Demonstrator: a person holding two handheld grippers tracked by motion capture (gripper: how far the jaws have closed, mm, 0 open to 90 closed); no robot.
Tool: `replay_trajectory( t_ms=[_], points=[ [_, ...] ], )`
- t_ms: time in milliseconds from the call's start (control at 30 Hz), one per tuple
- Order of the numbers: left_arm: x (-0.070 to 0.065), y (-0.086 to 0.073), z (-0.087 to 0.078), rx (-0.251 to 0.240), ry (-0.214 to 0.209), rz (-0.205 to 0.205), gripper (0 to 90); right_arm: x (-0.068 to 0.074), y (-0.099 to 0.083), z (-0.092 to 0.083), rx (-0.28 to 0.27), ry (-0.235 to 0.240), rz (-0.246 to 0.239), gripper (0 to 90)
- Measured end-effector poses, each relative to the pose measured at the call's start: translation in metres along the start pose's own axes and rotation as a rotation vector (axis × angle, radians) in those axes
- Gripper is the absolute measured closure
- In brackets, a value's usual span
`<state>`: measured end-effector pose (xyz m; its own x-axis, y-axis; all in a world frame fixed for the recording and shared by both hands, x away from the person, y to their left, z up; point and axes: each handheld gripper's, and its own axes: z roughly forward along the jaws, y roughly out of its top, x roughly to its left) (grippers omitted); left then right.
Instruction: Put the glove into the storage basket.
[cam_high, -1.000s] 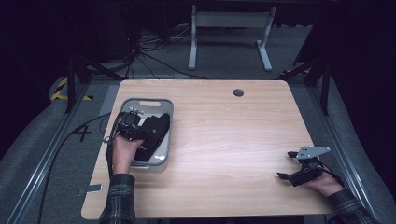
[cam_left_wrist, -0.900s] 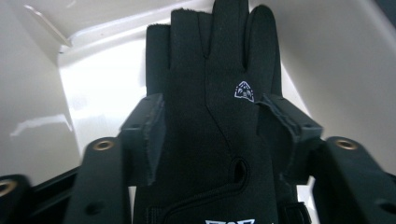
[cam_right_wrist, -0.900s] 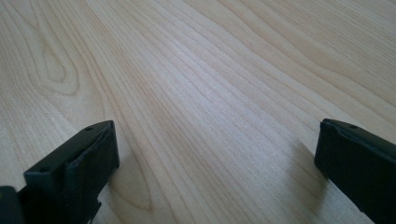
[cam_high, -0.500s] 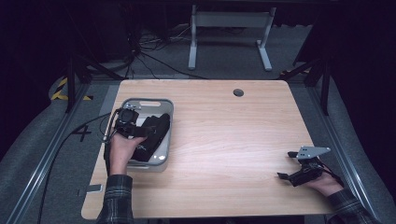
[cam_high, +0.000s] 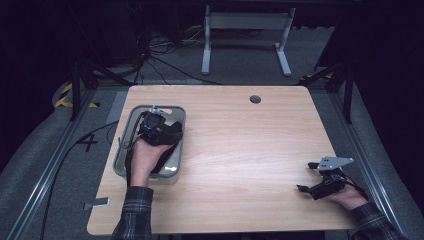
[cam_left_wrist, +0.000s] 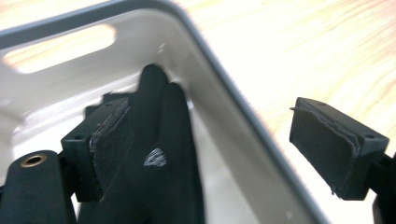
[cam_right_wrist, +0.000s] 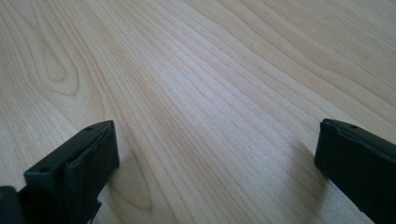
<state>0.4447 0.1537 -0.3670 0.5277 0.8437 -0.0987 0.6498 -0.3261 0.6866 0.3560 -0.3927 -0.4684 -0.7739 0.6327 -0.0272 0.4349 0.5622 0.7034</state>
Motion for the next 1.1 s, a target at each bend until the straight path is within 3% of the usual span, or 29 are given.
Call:
replay_trajectory(
  t_ms=[200,633,1100],
  points=[
    [-0.029,0.009,0.007,-0.032,-0.049,0.031,14.7,0.0,0.0,0.0,0.0,0.0,0.0,0.4],
    [-0.076,0.017,0.024,-0.057,-0.116,0.088,14.4,0.0,0.0,0.0,-0.001,0.003,-0.001,0.3],
    [-0.12,0.009,0.046,-0.029,-0.172,0.15,14.4,0.0,0.0,0.0,-0.001,0.005,-0.002,0.3]
  ],
)
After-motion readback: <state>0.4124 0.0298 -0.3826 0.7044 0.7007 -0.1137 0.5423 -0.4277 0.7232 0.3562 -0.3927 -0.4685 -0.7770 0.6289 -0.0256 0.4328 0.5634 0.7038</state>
